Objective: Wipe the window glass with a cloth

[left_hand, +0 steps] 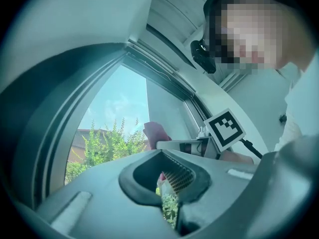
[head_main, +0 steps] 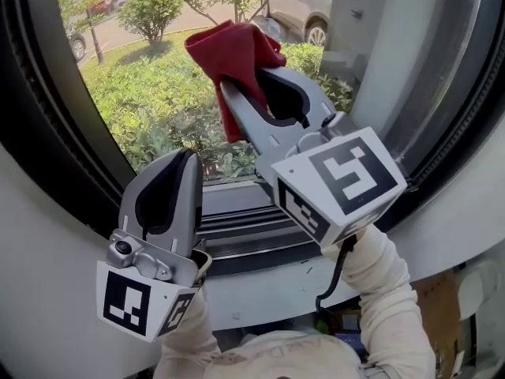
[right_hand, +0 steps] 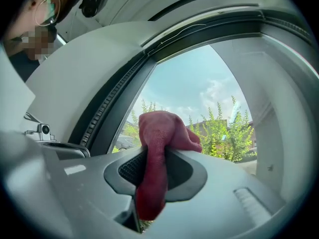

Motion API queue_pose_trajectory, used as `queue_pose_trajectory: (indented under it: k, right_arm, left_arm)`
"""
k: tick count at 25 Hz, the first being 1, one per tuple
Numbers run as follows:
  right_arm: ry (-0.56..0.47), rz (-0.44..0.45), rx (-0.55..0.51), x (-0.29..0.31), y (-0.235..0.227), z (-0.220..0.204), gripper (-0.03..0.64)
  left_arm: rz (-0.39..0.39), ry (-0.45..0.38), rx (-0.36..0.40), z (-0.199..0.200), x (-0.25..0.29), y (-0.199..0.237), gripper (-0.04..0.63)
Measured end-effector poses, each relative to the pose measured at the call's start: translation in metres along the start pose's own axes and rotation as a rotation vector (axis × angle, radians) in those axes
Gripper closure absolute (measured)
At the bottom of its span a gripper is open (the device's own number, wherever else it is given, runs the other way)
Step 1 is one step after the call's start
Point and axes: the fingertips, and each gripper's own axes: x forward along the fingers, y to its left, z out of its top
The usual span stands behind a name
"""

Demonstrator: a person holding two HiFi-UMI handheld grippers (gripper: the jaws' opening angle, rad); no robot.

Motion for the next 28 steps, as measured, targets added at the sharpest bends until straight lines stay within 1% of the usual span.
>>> queue_pose_trajectory:
  k: [4,8,12,15,18,22,25,28]
  right_arm:
    - [-0.004,-0.048,0.038,-0.026,-0.039,-0.006,0.506]
    - [-0.012,-0.094,0.069,-0.054,-0.071,-0.015,0.506]
    - [-0.021,-0.136,0.102,-0.075,-0.091,-0.029,0.505]
    - [-0.029,-0.148,0.144,-0.084,-0.099,-0.036,0.505]
    - [-0.03,-0.155,0.174,-0.085,-0.099,-0.045,0.506]
    - [-0.02,-0.149,0.197,-0.079,-0.084,-0.06,0.506]
    - [-0.006,-0.128,0.212,-0.068,-0.064,-0.063,0.506]
    - [0.012,-0.106,0.191,-0.05,-0.037,-0.062,0.505]
  left_arm:
    - [-0.03,0.018,0.004,-0.007,0.02,-0.024,0.594]
    - [-0.042,0.019,0.001,-0.015,0.03,-0.044,0.594]
    - [-0.049,0.017,0.004,-0.023,0.03,-0.057,0.594]
    - [-0.046,0.023,0.014,-0.02,0.032,-0.065,0.594]
    - [-0.047,0.036,0.021,-0.019,0.032,-0.068,0.594]
    - [-0.041,0.051,0.019,-0.02,0.02,-0.064,0.594]
    - [-0.031,0.062,0.015,-0.017,0.011,-0.058,0.594]
    - [-0.02,0.066,0.016,-0.015,-0.005,-0.048,0.594]
